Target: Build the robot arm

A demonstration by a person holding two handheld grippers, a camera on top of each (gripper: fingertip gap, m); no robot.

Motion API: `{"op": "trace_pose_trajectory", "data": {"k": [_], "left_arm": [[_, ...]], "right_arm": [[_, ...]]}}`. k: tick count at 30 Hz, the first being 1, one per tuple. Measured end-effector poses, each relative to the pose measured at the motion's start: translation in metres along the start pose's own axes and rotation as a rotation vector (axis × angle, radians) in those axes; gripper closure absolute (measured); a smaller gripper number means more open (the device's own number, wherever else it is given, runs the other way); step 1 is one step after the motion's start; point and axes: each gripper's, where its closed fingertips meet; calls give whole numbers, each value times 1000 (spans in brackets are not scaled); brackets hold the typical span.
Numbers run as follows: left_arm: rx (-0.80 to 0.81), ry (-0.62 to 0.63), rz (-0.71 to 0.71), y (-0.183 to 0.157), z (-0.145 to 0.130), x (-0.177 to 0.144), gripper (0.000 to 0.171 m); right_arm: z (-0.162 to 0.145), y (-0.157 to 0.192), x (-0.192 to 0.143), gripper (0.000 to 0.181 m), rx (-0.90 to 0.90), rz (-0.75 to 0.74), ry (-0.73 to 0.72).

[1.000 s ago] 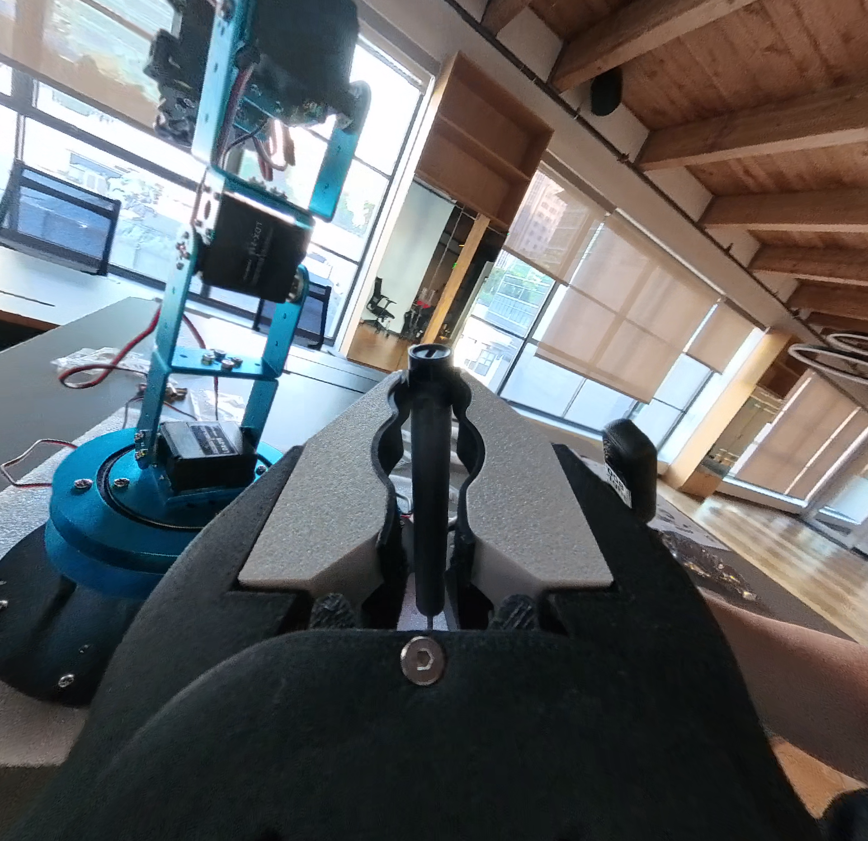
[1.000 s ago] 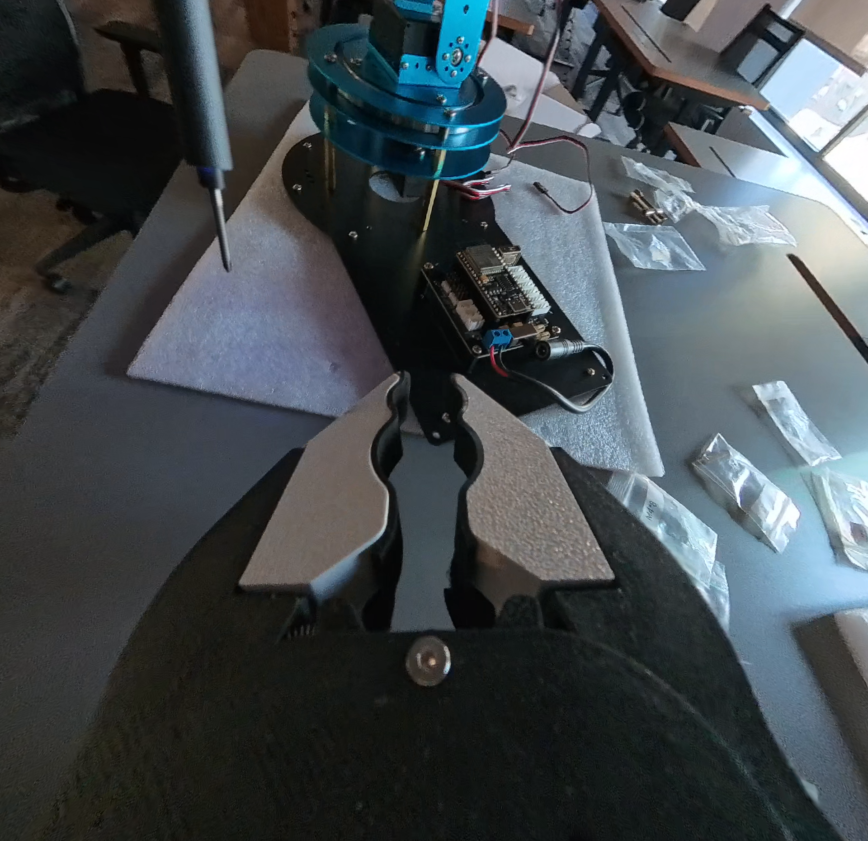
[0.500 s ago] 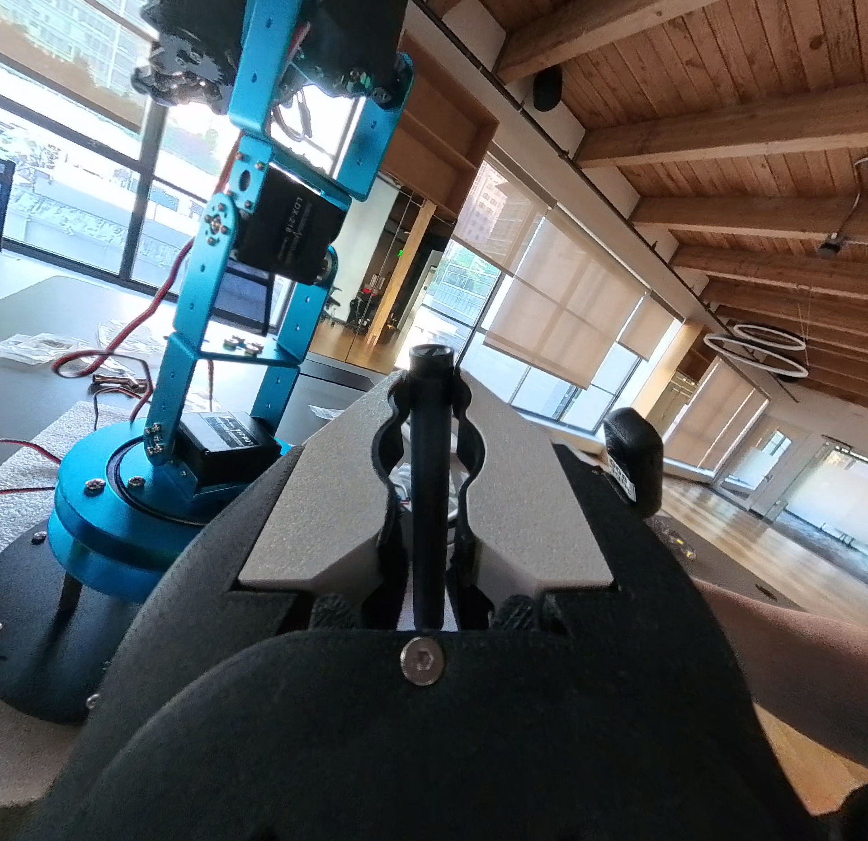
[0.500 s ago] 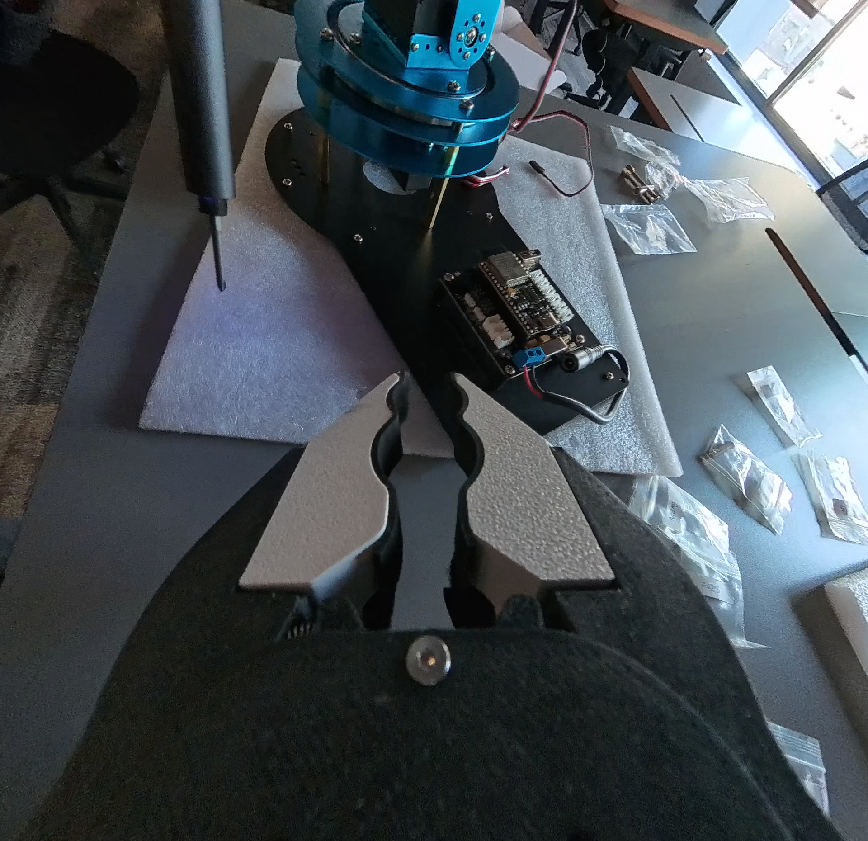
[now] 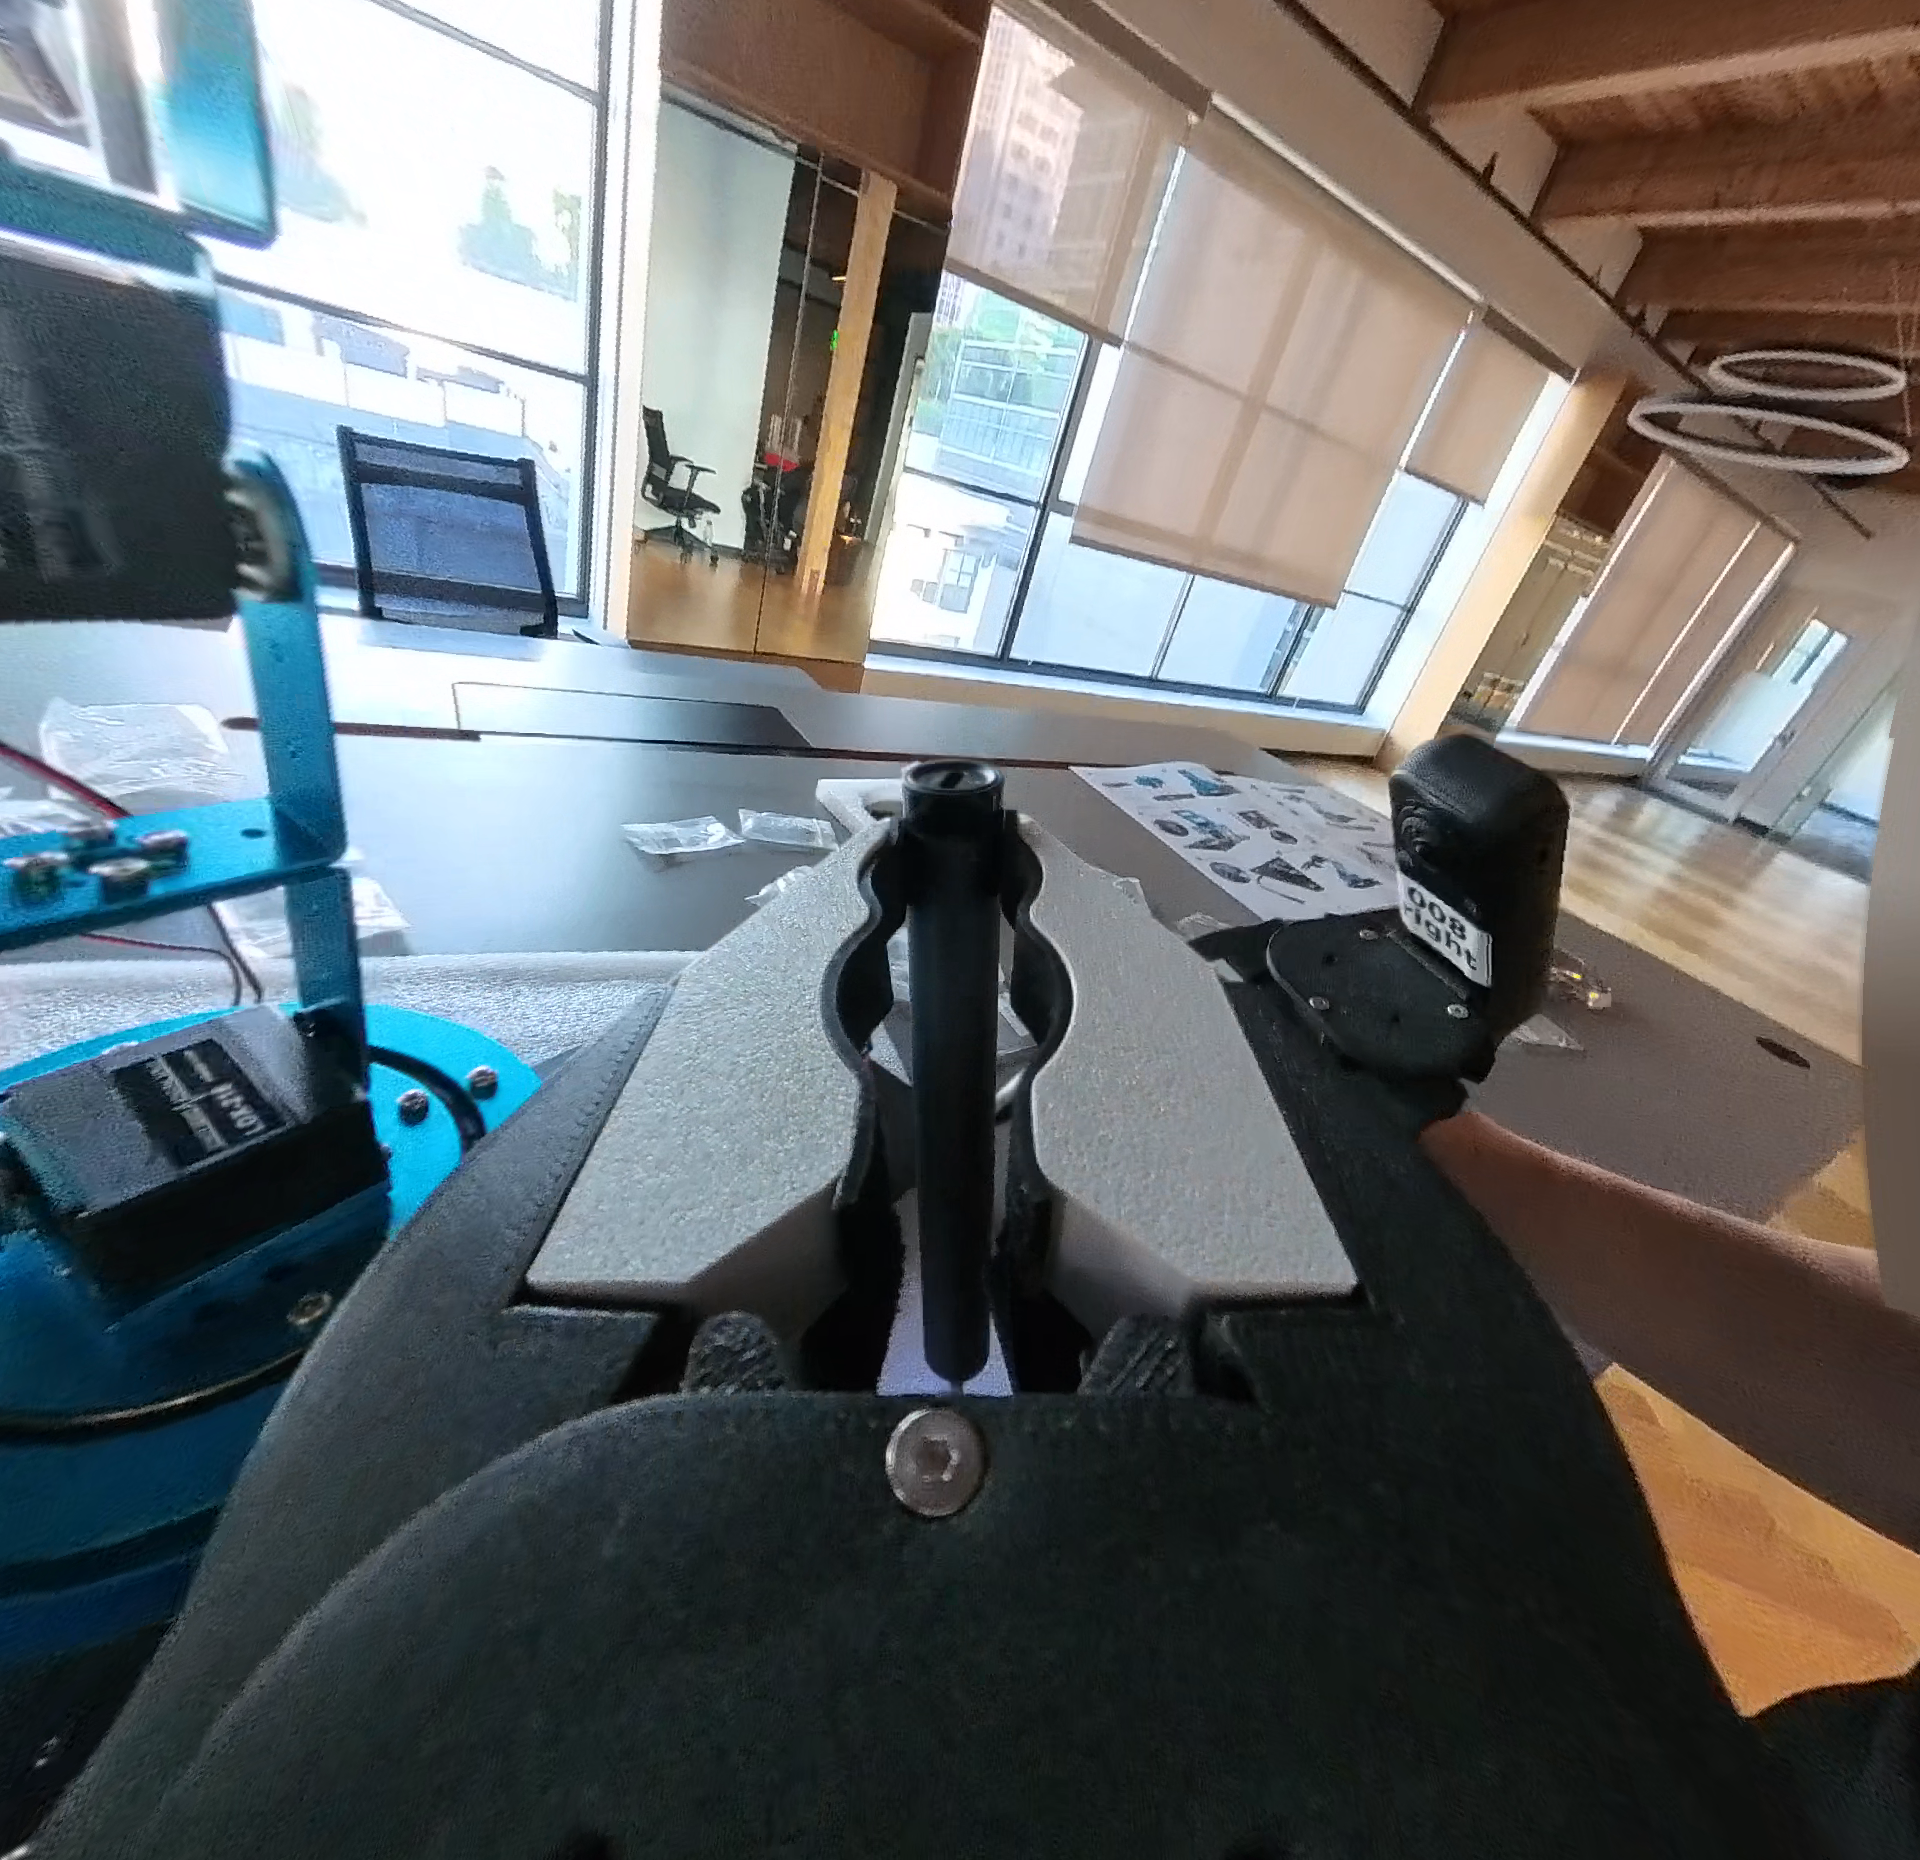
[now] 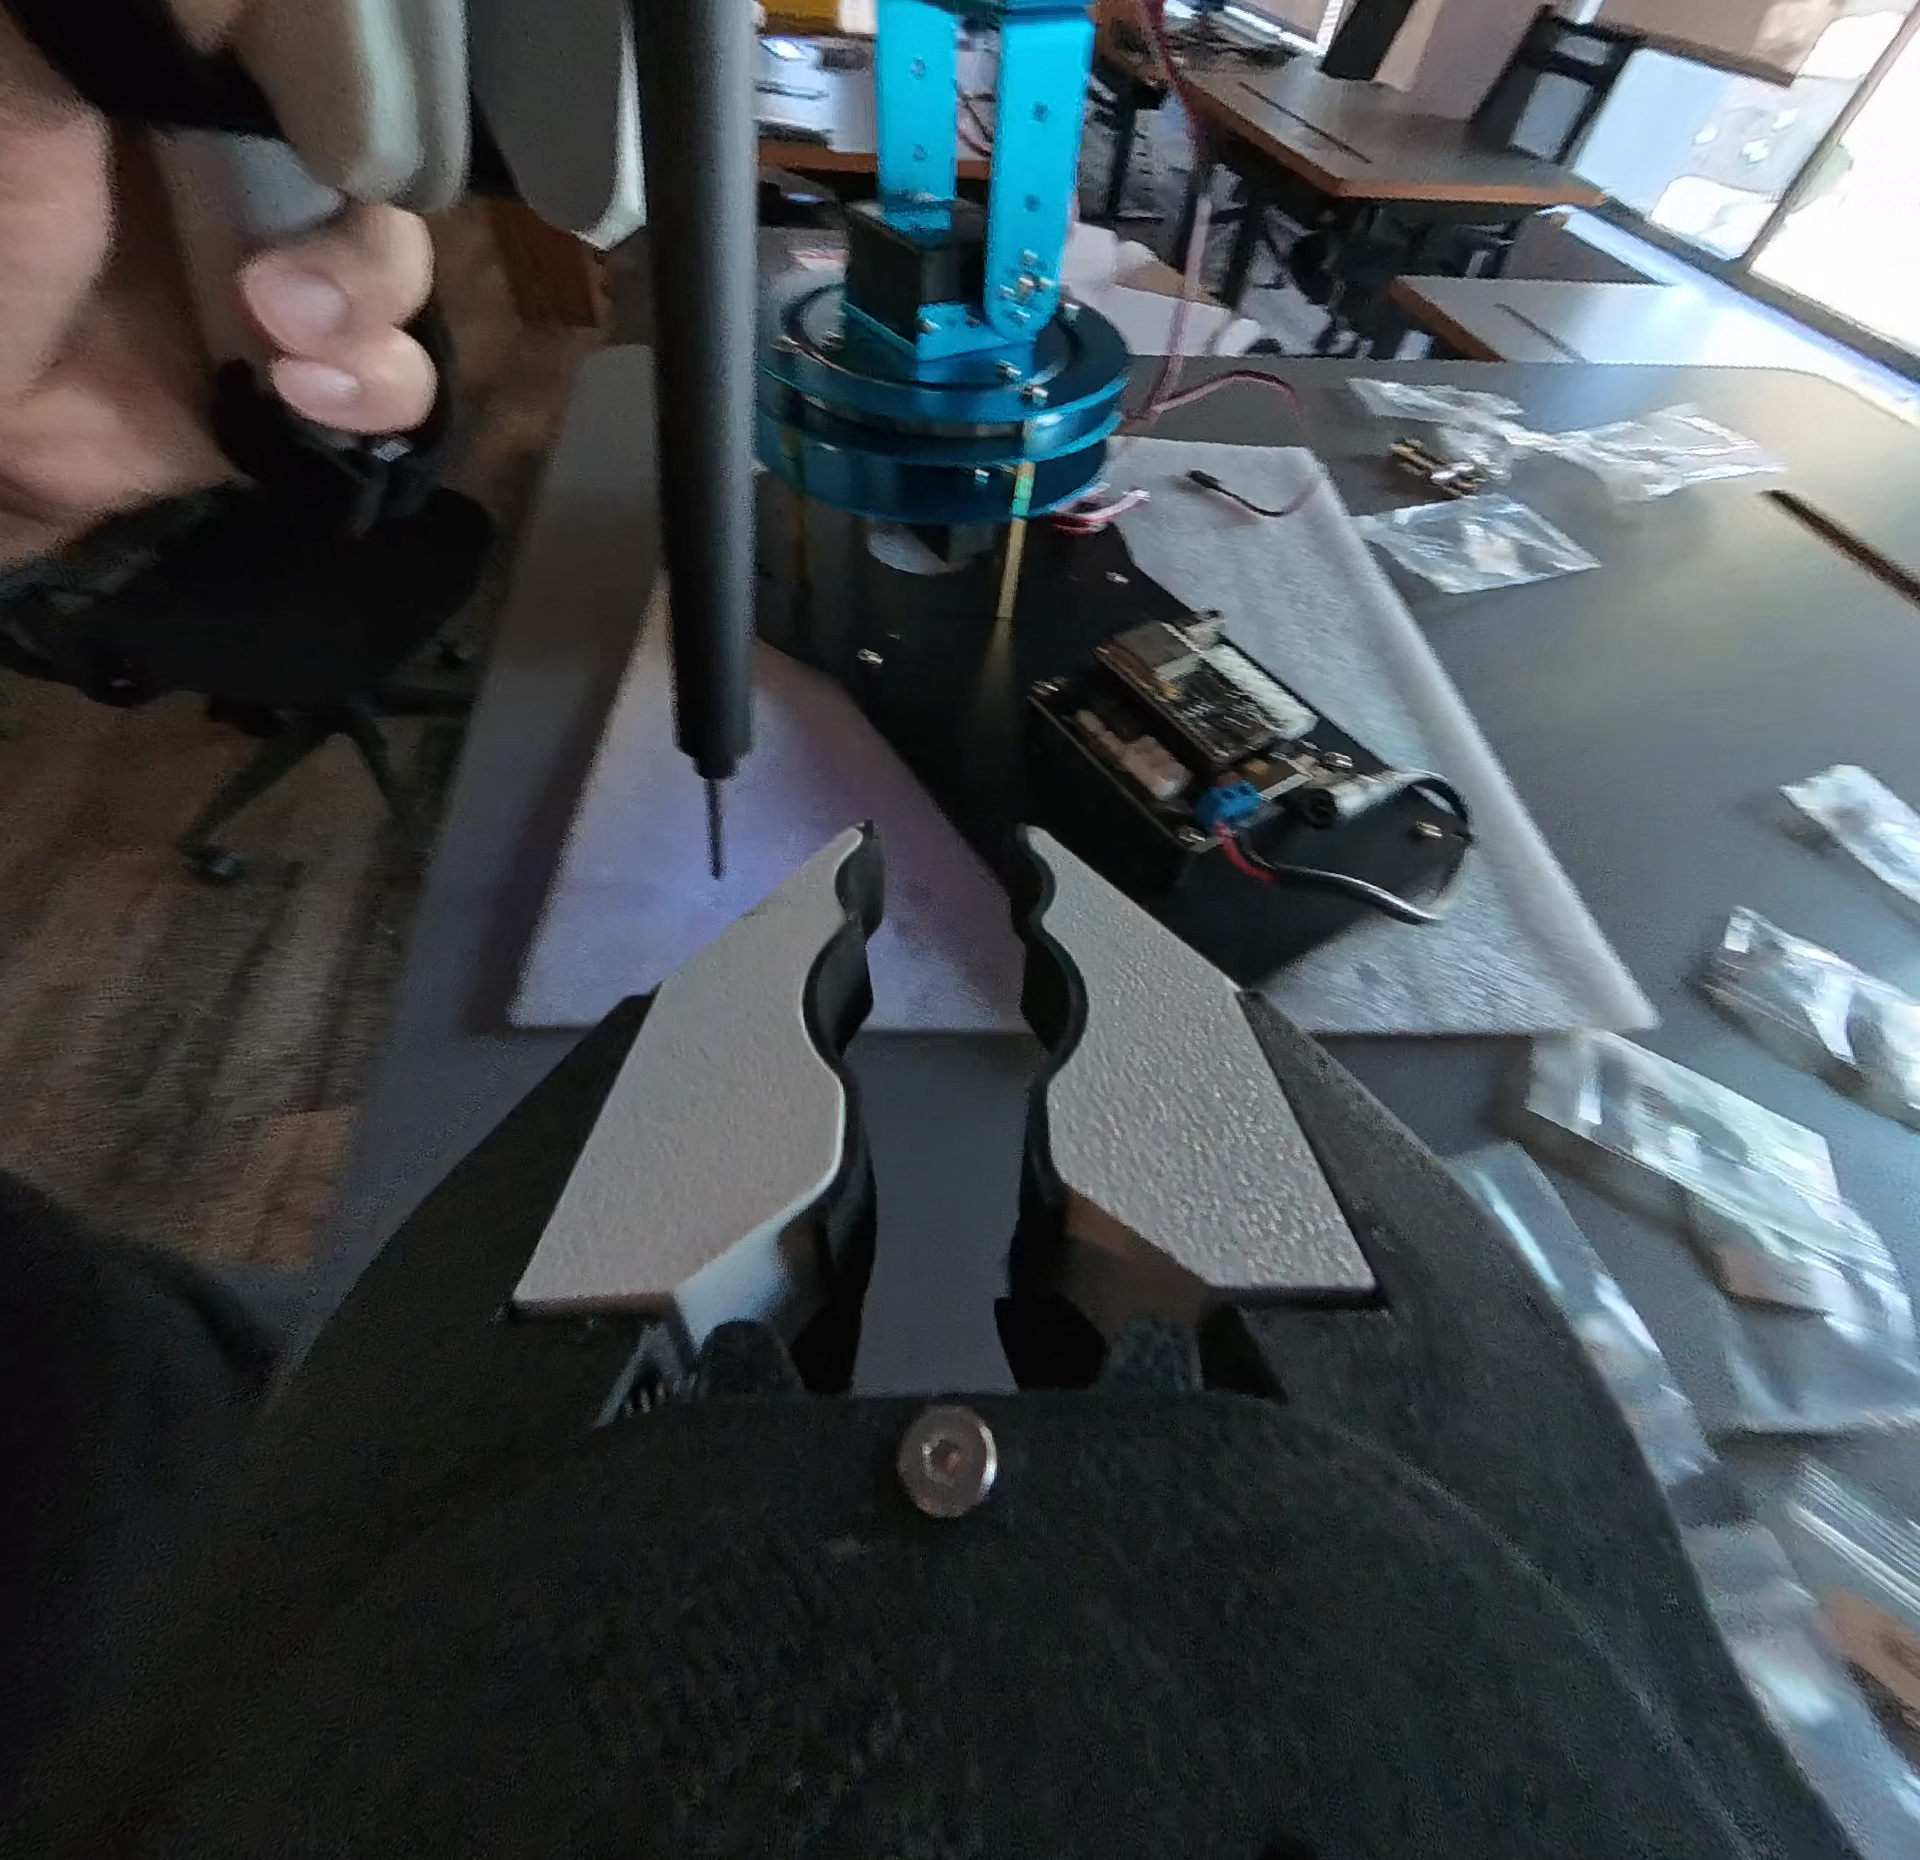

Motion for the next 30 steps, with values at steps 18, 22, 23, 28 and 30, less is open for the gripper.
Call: {"op": "trace_pose_trajectory", "data": {"k": [18,22,23,28,30], "left_arm": [[45,35,58,-16,-14,33,156],[83,41,56,-26,-14,38,156],[92,42,56,-28,-14,38,156],[73,7,33,-36,-10,29,156],[46,-7,15,-38,-9,24,156]], "right_arm": [[34,19,-5,139,125,263,-193],[49,20,8,141,101,221,-217],[51,15,10,143,80,183,-208],[57,14,4,165,-21,184,-171],[57,13,0,165,-54,176,-164]]}}
Point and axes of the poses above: each gripper's, where its closed fingertips meet, x out along the fingers, z out of its top, y = z × x across the jaws, and after that the axes turned 15 degrees about -x, right-handed
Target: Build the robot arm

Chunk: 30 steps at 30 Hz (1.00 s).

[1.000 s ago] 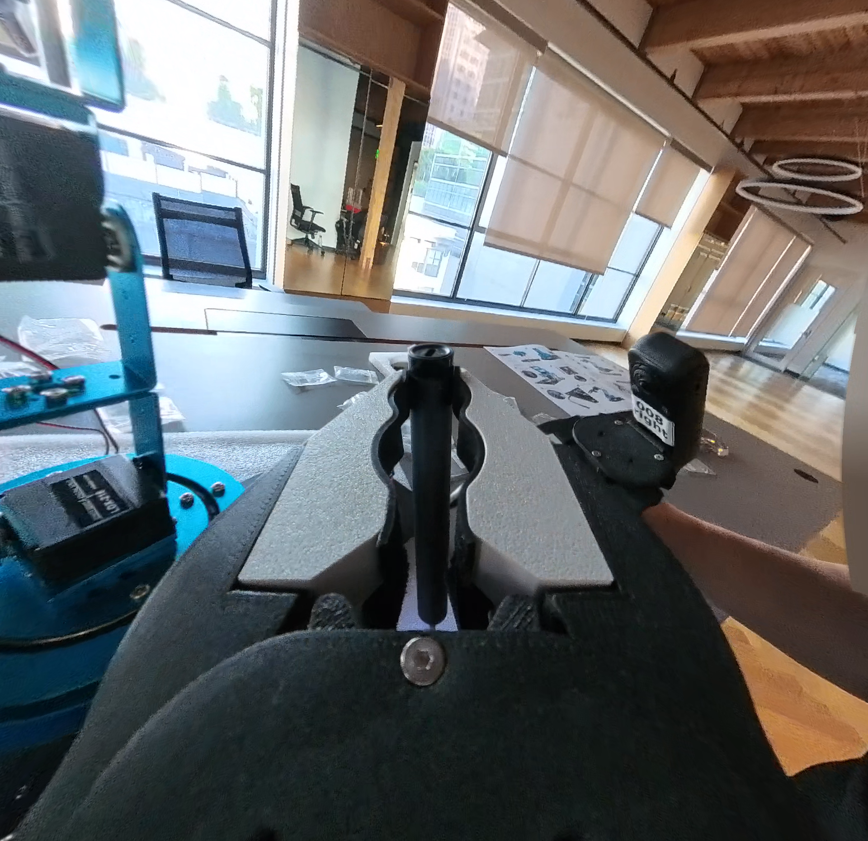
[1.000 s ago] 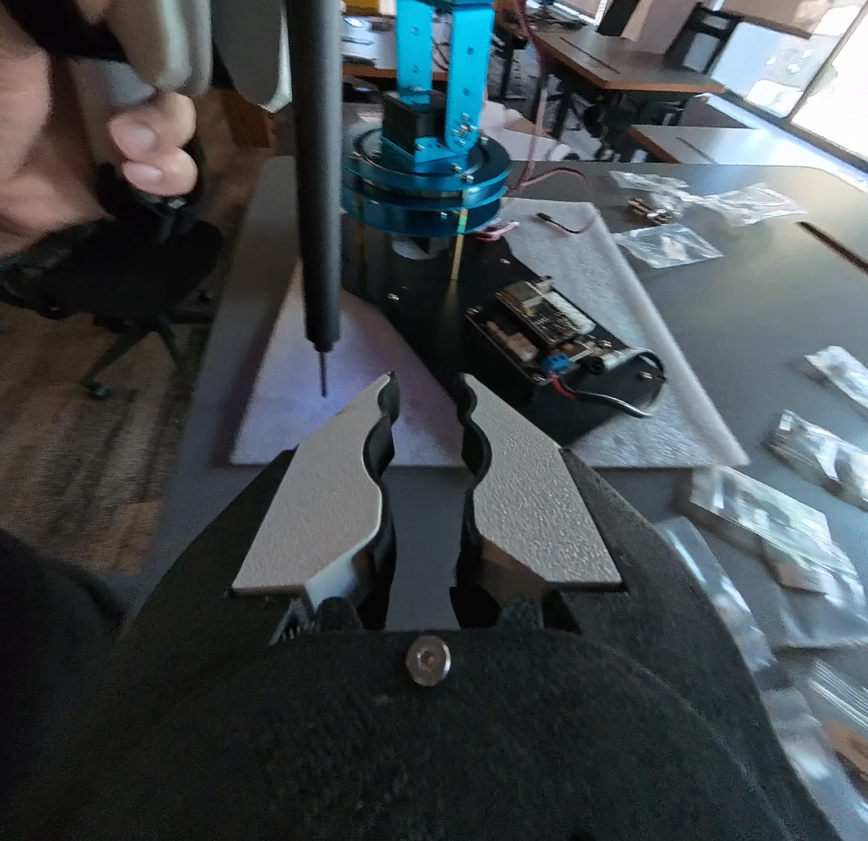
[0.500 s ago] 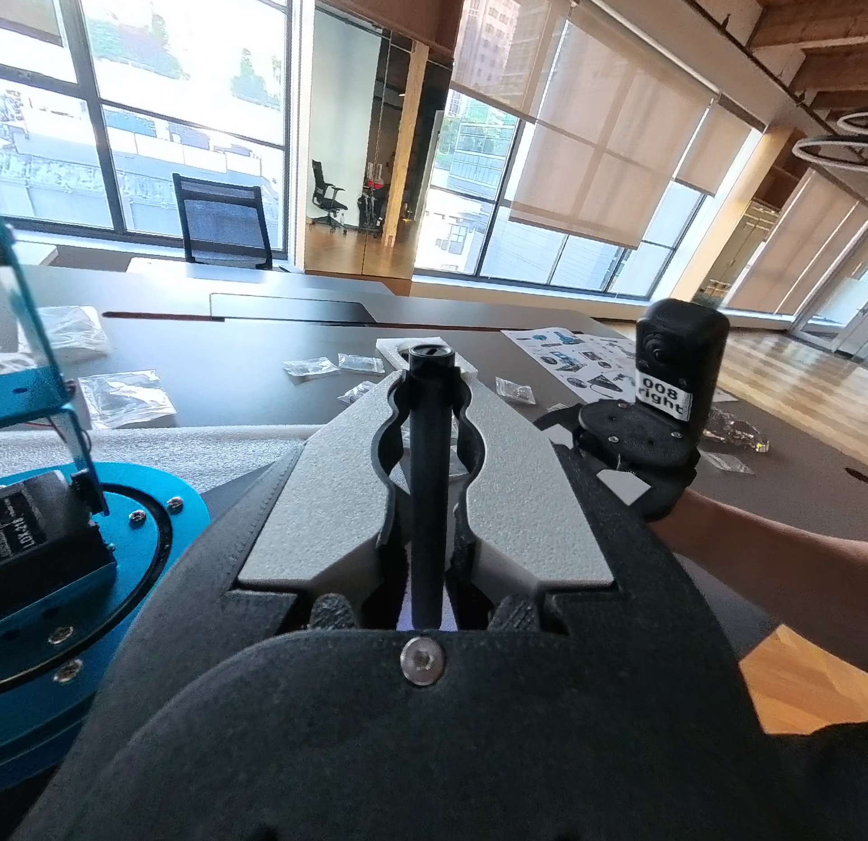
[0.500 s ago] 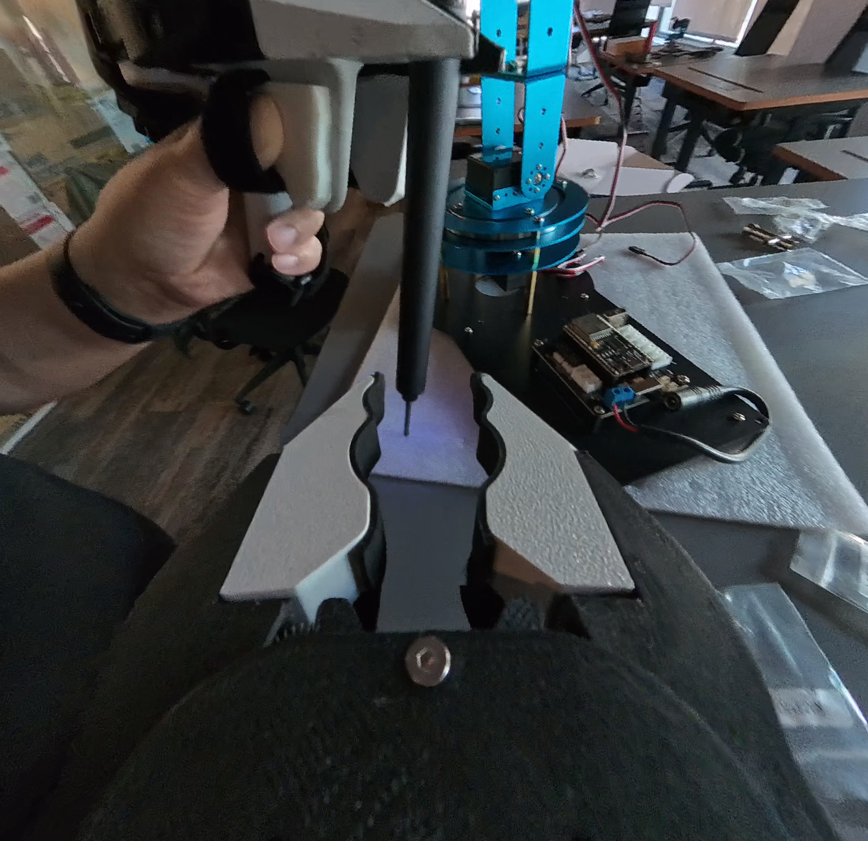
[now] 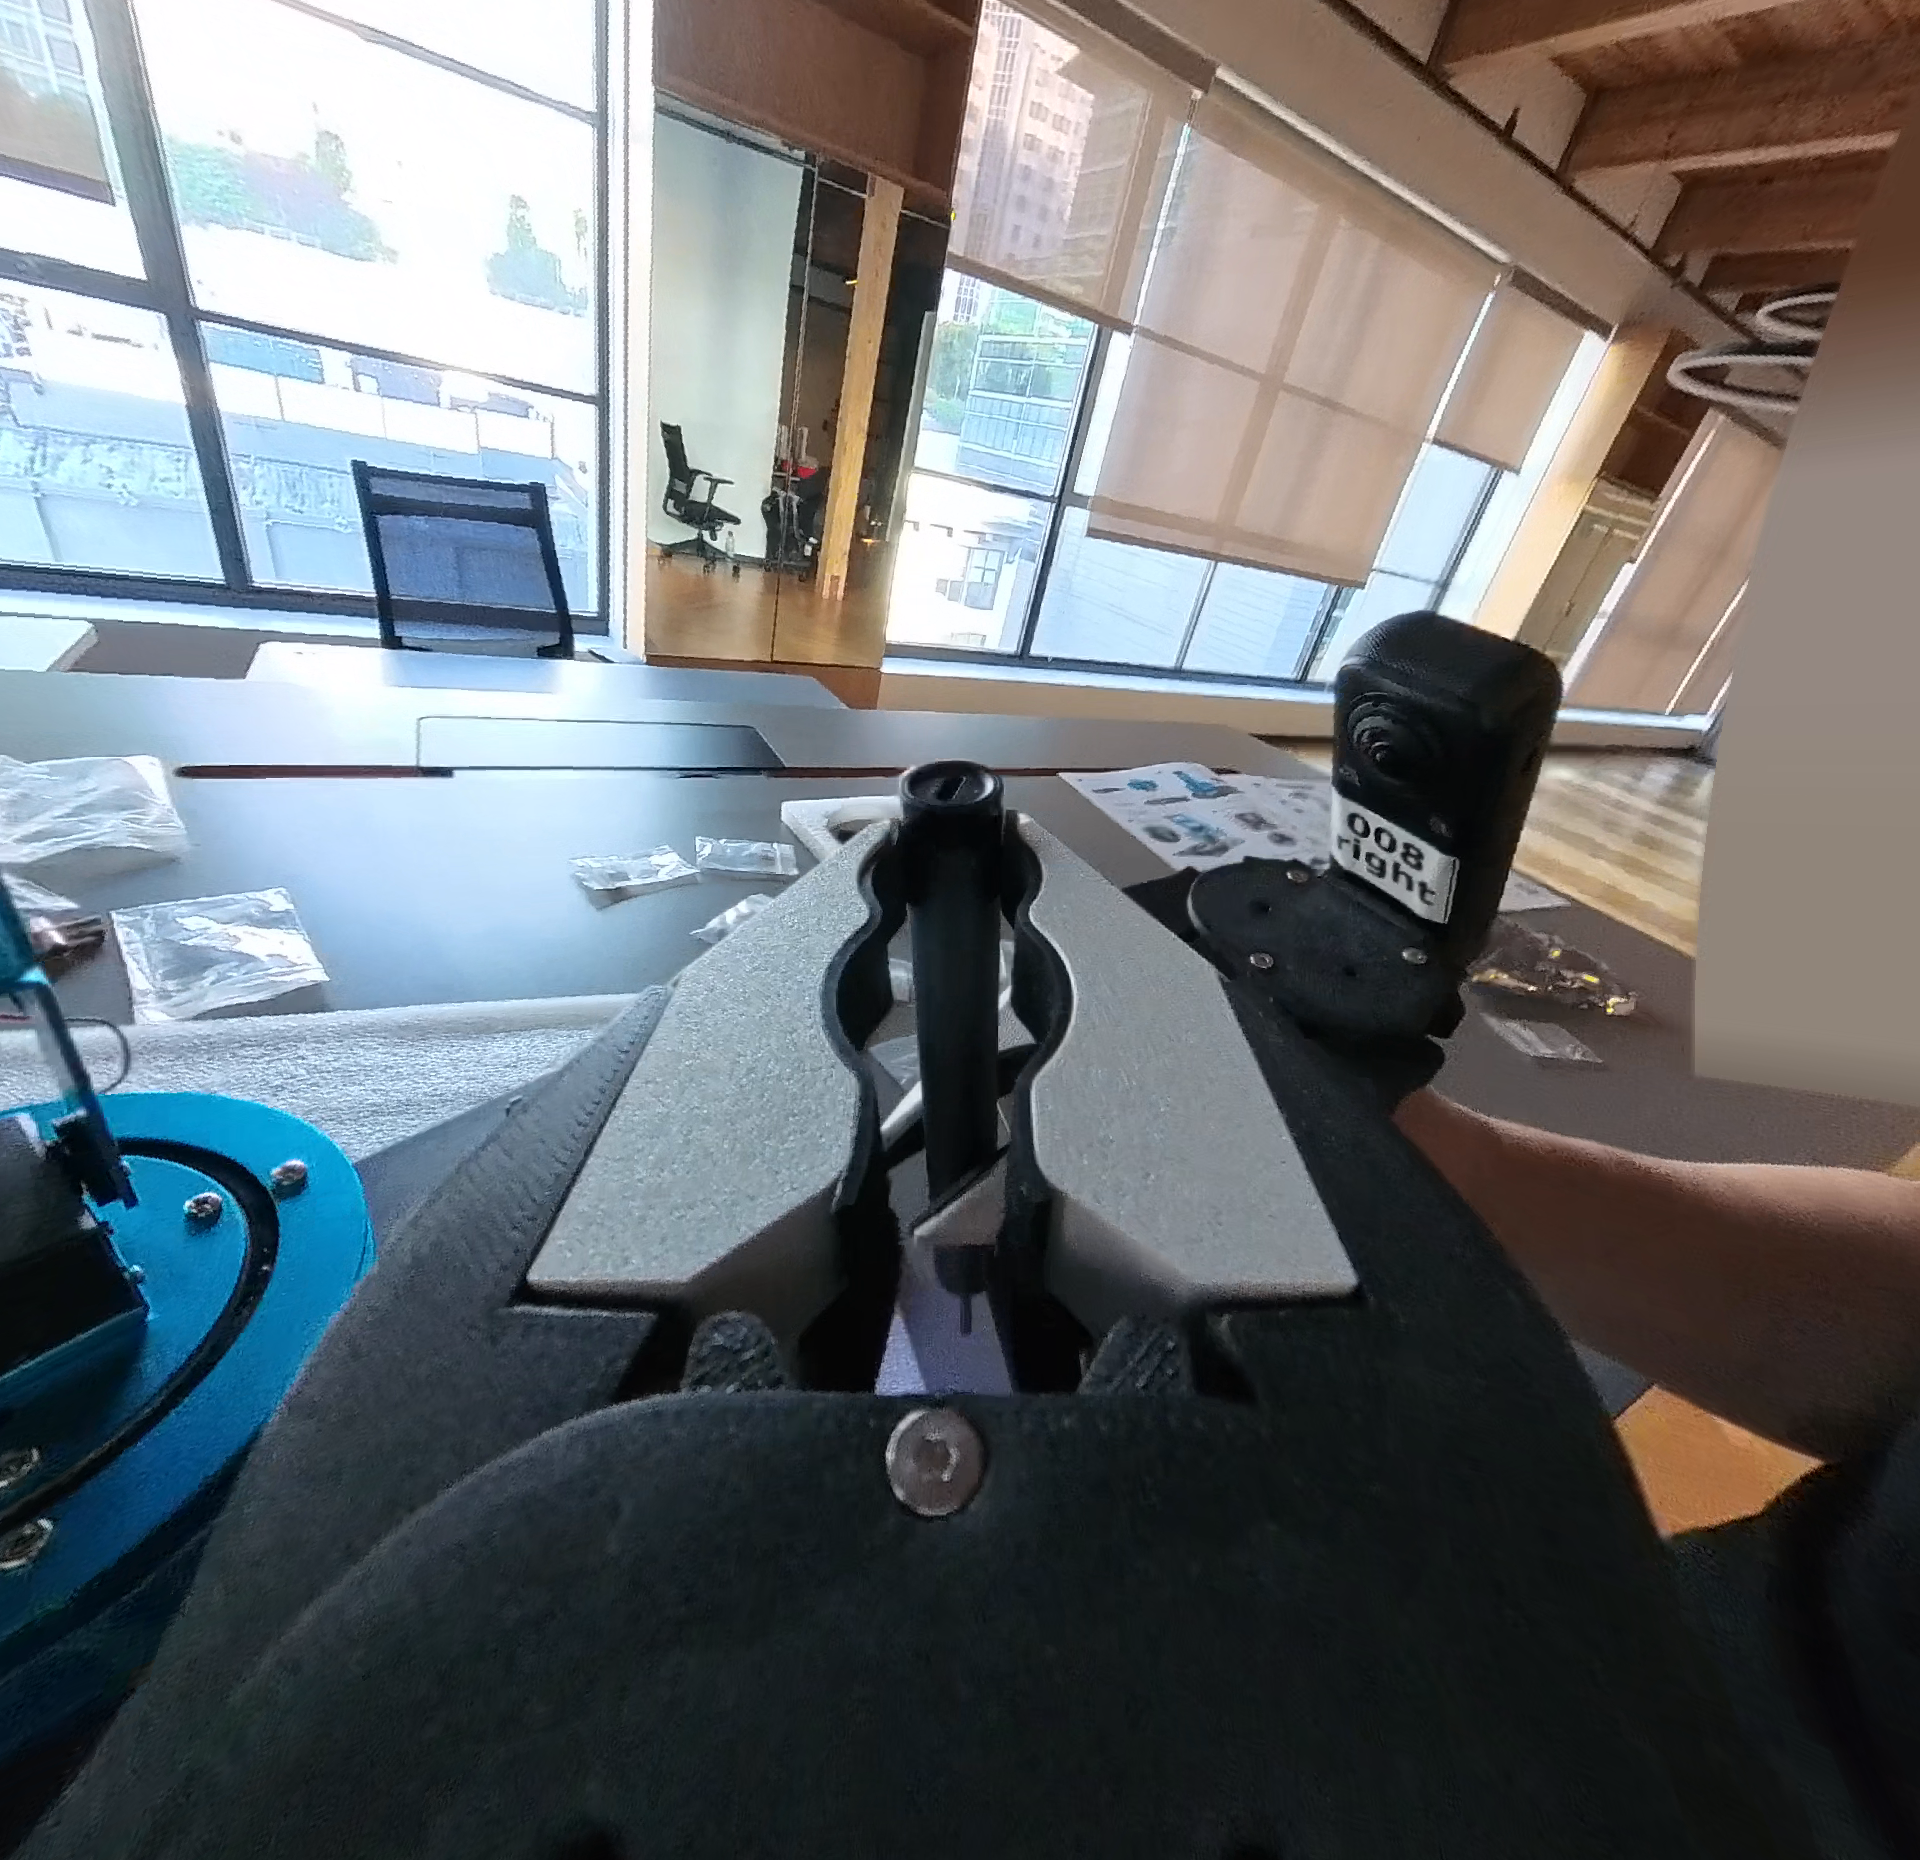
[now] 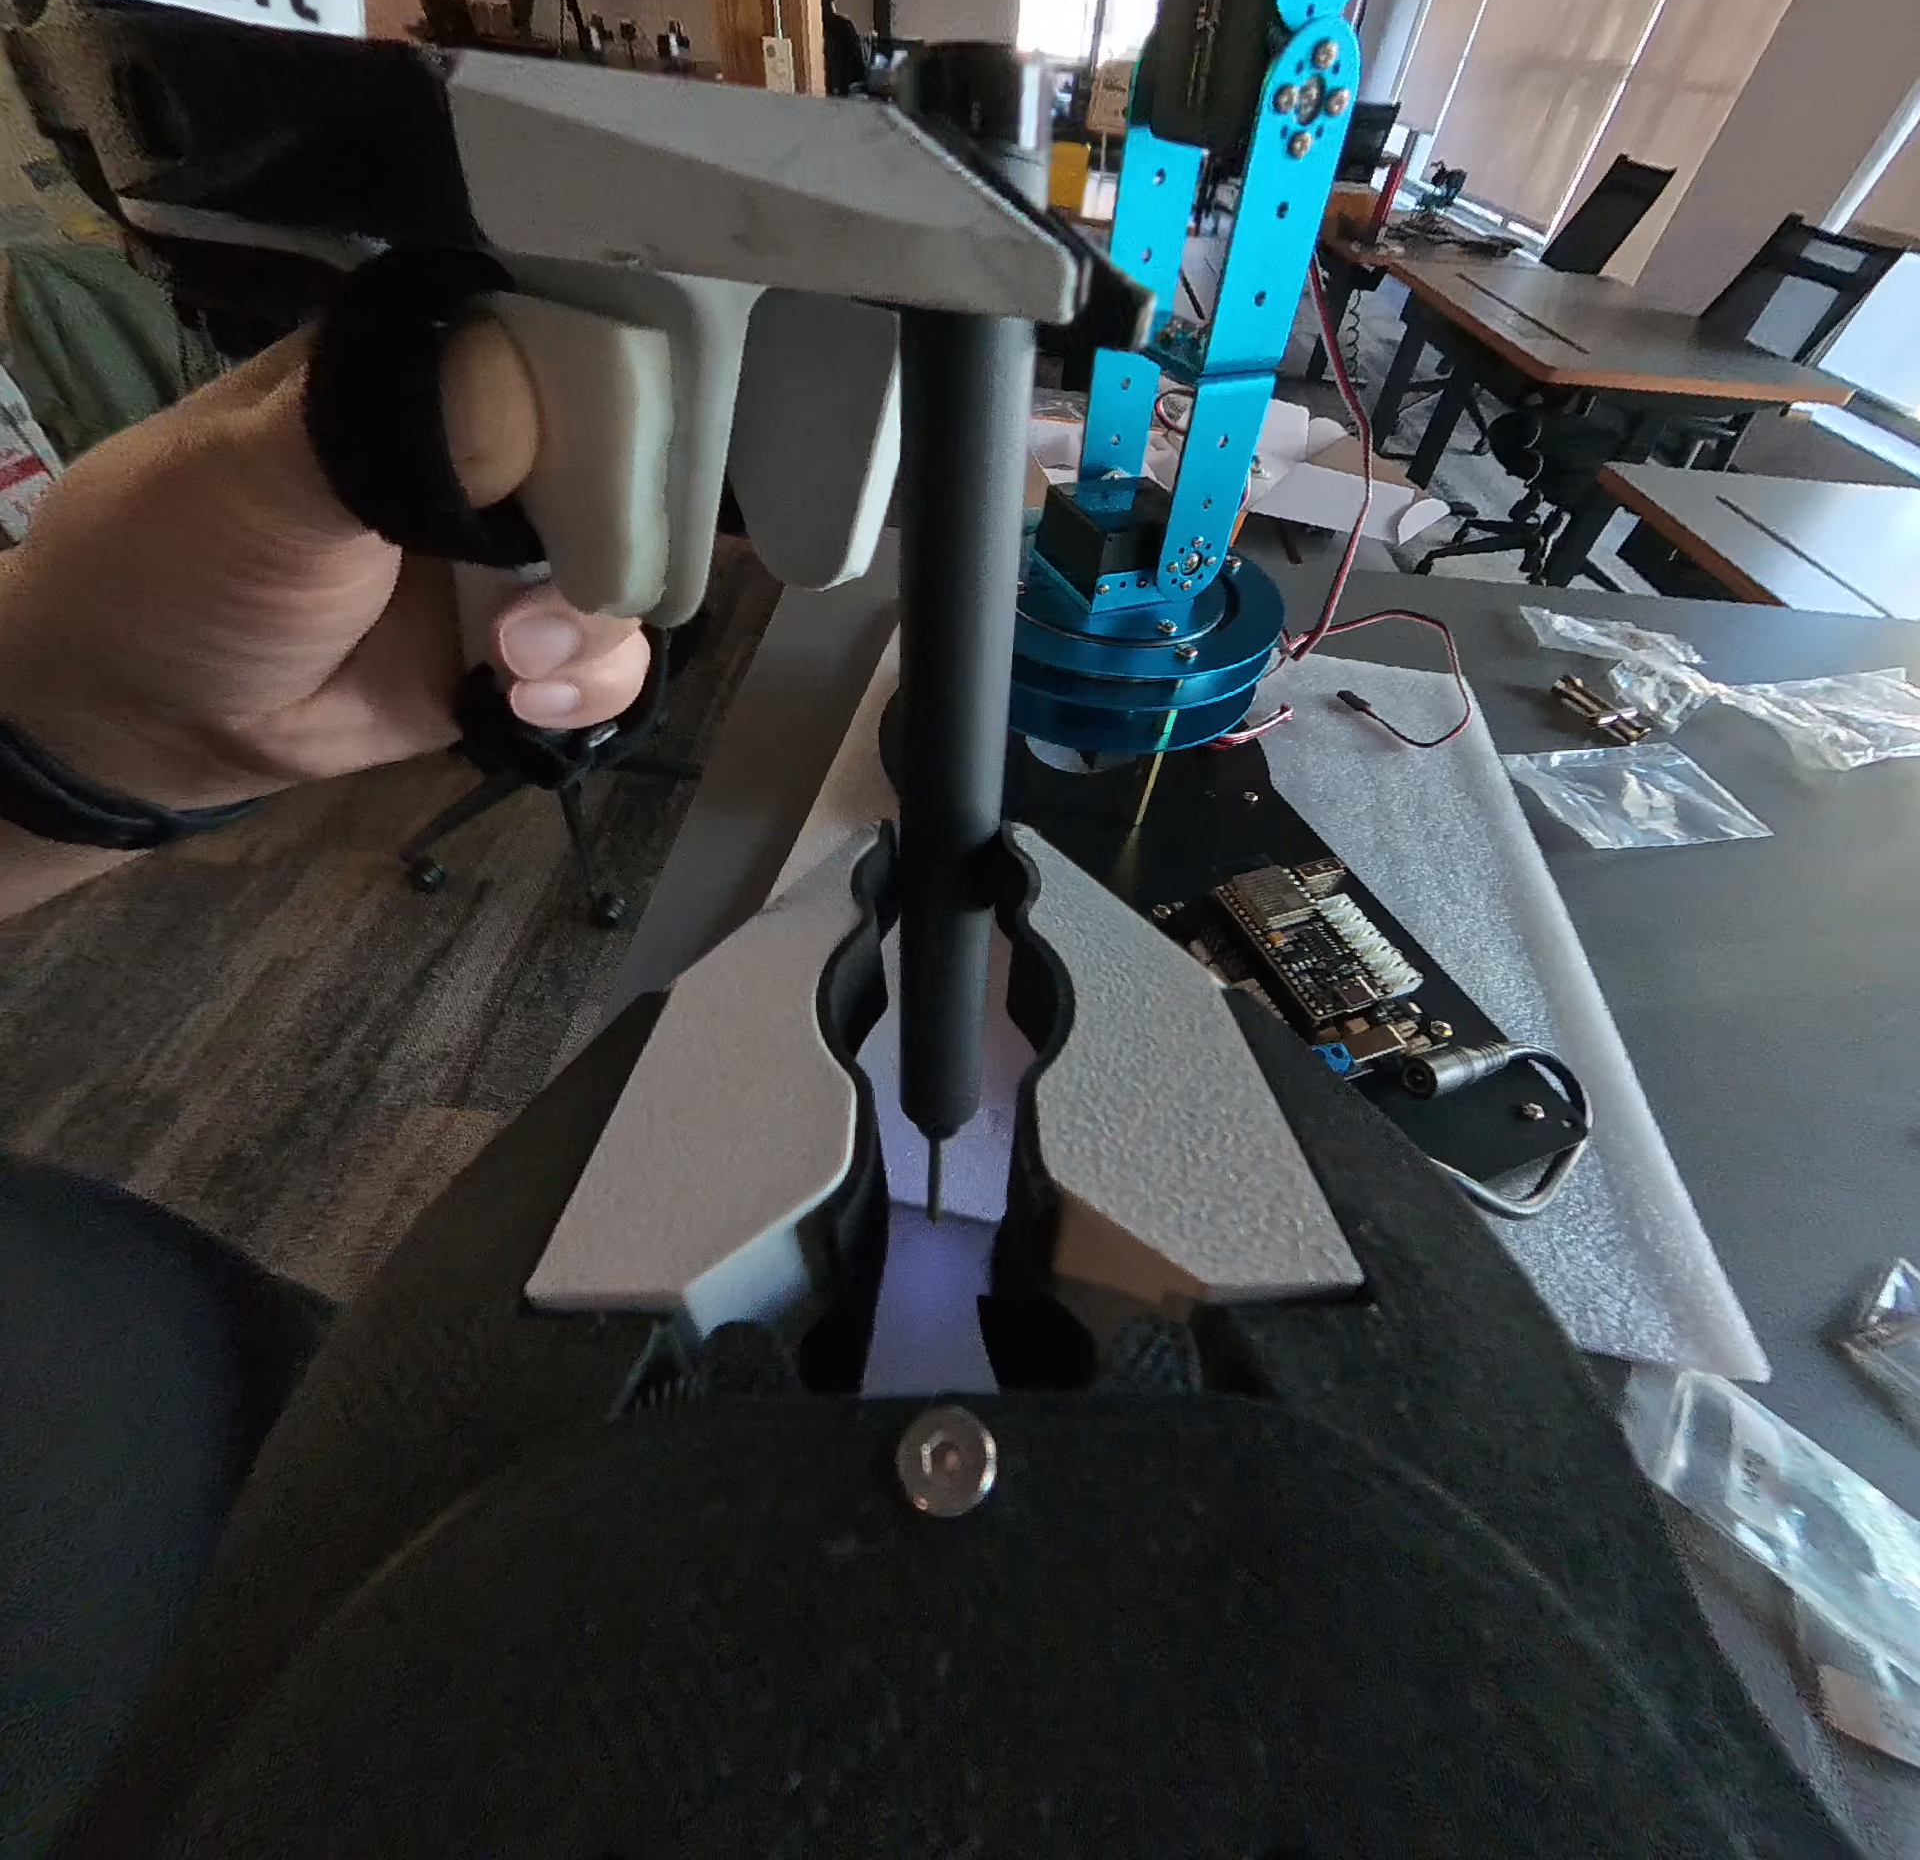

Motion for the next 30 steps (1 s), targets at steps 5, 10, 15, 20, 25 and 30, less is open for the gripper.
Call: {"op": "trace_pose_trajectory", "data": {"k": [5,10,15,20,25,30], "left_arm": [[40,31,-30,-1,13,20,156],[141,168,-59,4,25,71,156],[104,242,-87,18,21,88,156],[61,250,-144,13,23,91,156],[120,247,-122,10,27,94,156],[120,230,-116,9,32,94,156]], "right_arm": [[6,-20,-4,165,-51,12,15],[10,-53,-11,157,45,189,-84],[-10,-62,-20,142,65,343,-109],[-8,-65,-24,155,54,375,-171],[-6,-75,-25,161,97,375,-195],[0,-78,-26,163,146,393,-232]]}}
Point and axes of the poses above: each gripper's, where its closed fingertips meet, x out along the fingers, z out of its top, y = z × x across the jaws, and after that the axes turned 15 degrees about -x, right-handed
